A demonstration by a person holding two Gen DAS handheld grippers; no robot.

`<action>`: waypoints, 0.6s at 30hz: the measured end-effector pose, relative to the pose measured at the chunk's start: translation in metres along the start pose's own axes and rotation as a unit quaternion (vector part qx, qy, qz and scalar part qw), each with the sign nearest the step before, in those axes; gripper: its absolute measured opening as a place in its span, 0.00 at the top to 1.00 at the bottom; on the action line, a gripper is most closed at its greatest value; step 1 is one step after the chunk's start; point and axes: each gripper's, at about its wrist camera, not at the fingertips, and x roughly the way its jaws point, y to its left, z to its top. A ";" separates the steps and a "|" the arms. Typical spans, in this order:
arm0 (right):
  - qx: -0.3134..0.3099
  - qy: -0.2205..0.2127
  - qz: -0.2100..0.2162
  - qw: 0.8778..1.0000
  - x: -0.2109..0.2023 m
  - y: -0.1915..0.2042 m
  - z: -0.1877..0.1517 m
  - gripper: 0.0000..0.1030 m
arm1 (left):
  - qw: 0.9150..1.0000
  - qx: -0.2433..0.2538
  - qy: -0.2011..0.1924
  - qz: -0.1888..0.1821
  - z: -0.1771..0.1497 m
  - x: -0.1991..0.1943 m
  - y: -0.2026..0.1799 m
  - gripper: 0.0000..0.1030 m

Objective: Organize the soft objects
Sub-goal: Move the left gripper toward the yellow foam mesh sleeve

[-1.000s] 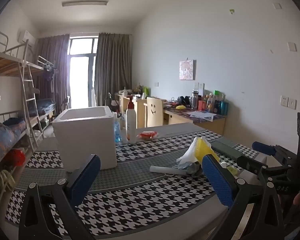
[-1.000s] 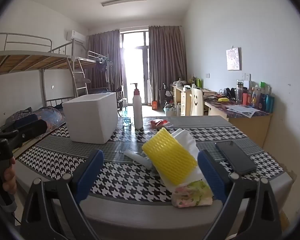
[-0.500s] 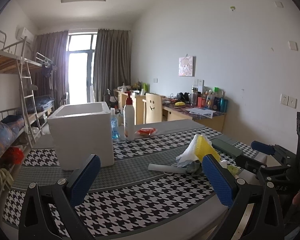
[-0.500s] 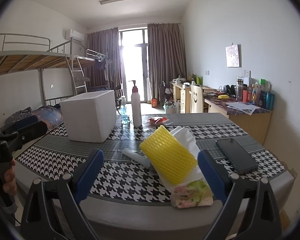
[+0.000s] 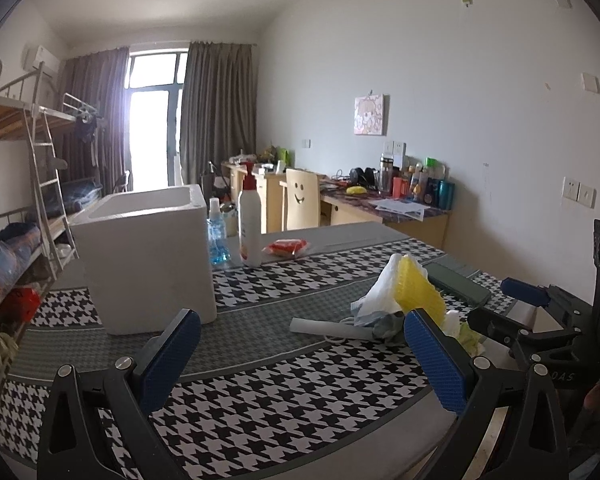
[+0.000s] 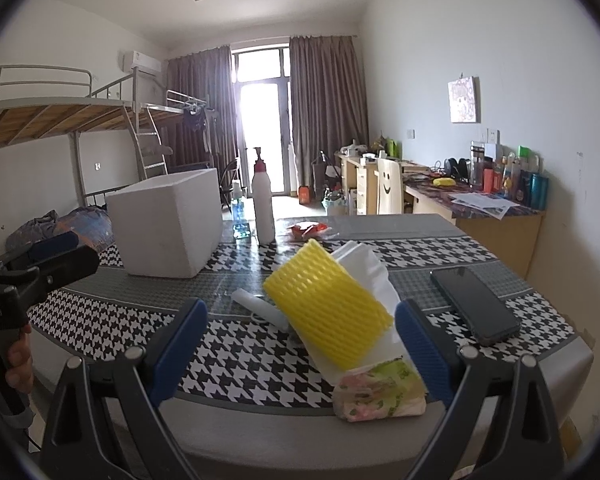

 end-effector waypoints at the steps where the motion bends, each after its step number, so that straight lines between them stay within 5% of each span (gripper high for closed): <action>1: 0.000 0.002 -0.001 1.000 0.001 0.000 -0.001 0.06 | 1.000 0.000 0.004 -0.002 0.000 0.003 -0.001 0.01; 18: 0.013 0.031 -0.020 0.999 0.014 -0.020 -0.009 0.06 | 0.998 0.012 0.037 -0.046 0.001 0.037 -0.020 0.01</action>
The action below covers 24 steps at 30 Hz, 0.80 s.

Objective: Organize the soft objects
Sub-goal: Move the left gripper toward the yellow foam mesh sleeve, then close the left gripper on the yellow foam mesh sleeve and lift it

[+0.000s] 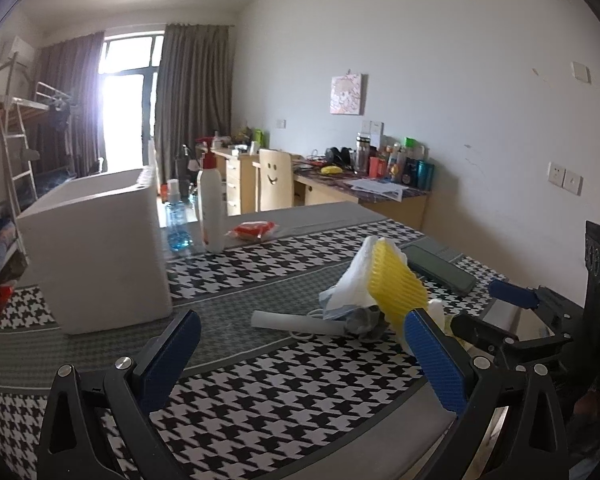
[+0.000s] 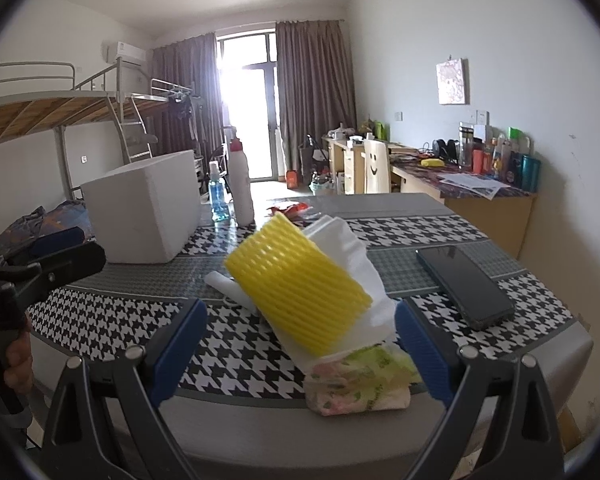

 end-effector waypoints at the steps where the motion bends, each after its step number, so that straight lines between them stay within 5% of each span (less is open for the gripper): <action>1: 0.002 0.002 -0.002 1.000 0.000 -0.002 -0.001 0.06 | 1.000 0.003 0.002 -0.002 0.001 0.002 -0.002 0.01; 24: 0.038 0.039 -0.019 0.998 0.009 -0.035 -0.024 0.06 | 0.998 0.015 0.025 -0.062 0.020 0.063 -0.044 0.01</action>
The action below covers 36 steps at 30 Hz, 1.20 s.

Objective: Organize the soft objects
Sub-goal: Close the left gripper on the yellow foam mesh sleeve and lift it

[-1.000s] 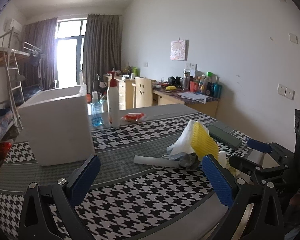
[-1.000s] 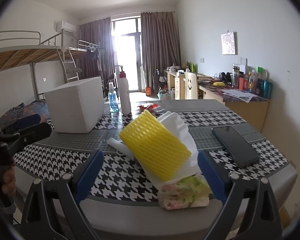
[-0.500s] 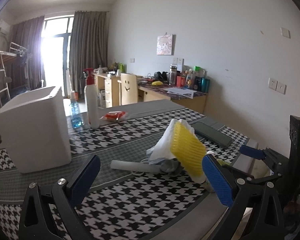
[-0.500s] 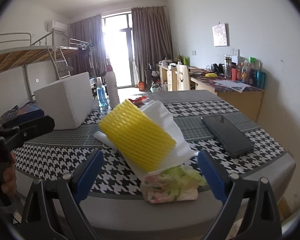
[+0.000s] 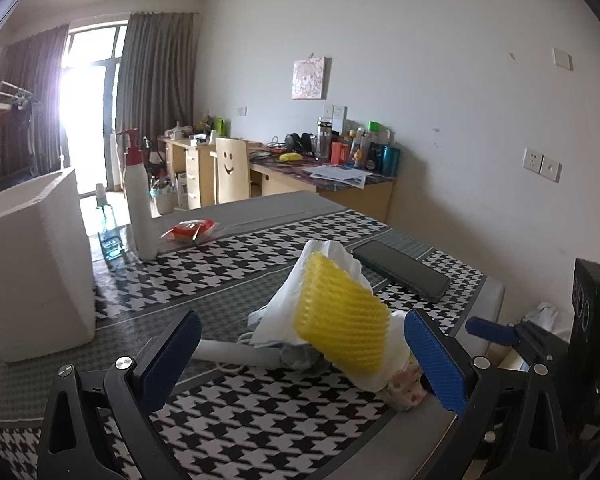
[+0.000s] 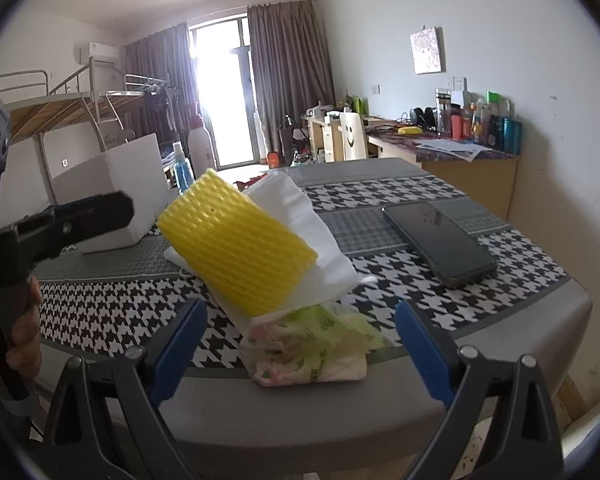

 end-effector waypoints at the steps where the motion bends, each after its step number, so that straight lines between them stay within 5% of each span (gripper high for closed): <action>1: -0.001 0.001 0.000 1.000 0.001 -0.001 -0.001 0.06 | 1.000 0.000 0.001 0.000 0.000 0.002 -0.001 0.02; 12: 0.017 0.016 0.011 1.000 0.010 -0.015 -0.007 0.06 | 1.000 0.020 0.013 0.003 0.004 0.025 -0.011 0.04; 24: 0.016 0.026 0.007 1.000 0.014 -0.019 -0.012 0.06 | 0.999 0.027 0.042 -0.006 -0.001 0.047 -0.016 0.38; 31: 0.022 0.029 0.003 0.999 0.018 -0.025 -0.012 0.06 | 0.998 0.028 0.053 -0.023 -0.004 0.048 -0.019 0.80; 36: 0.024 0.030 0.001 0.999 0.018 -0.026 -0.012 0.06 | 0.998 0.030 0.042 -0.034 -0.002 0.038 -0.020 0.86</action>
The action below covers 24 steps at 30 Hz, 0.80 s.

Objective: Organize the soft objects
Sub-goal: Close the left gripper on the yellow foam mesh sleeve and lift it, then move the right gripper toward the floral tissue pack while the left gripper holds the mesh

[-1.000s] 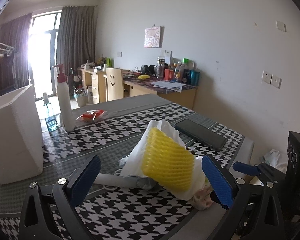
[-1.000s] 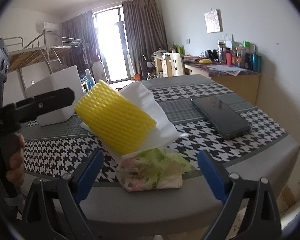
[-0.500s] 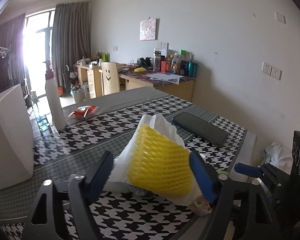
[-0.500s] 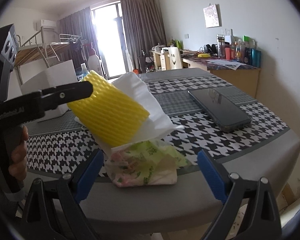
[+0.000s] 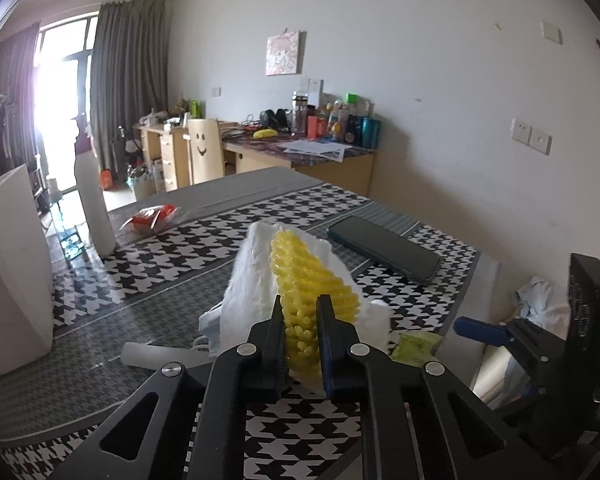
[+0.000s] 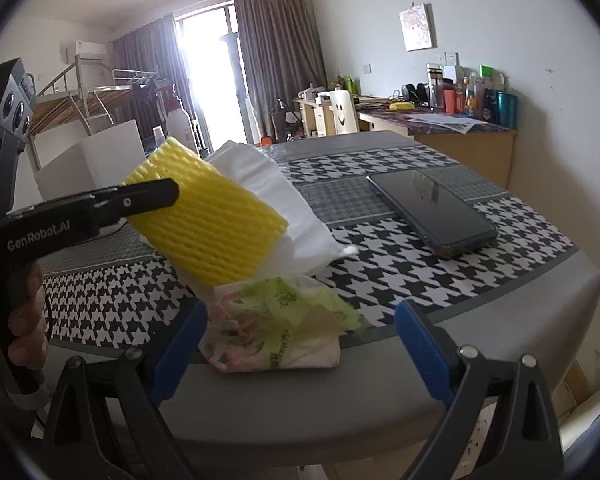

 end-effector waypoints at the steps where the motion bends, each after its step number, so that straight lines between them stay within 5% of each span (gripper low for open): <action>1: -0.001 0.000 0.000 1.000 0.000 0.001 0.000 0.06 | 1.000 0.001 -0.004 -0.002 0.001 -0.003 -0.001 0.86; 20: -0.013 0.025 0.013 1.000 0.014 0.013 -0.003 0.06 | 0.999 -0.007 -0.045 -0.011 0.002 -0.054 0.005 0.86; 24: -0.012 0.037 0.028 0.999 0.018 0.016 -0.004 0.16 | 0.999 -0.015 -0.045 -0.005 -0.003 -0.059 0.011 0.86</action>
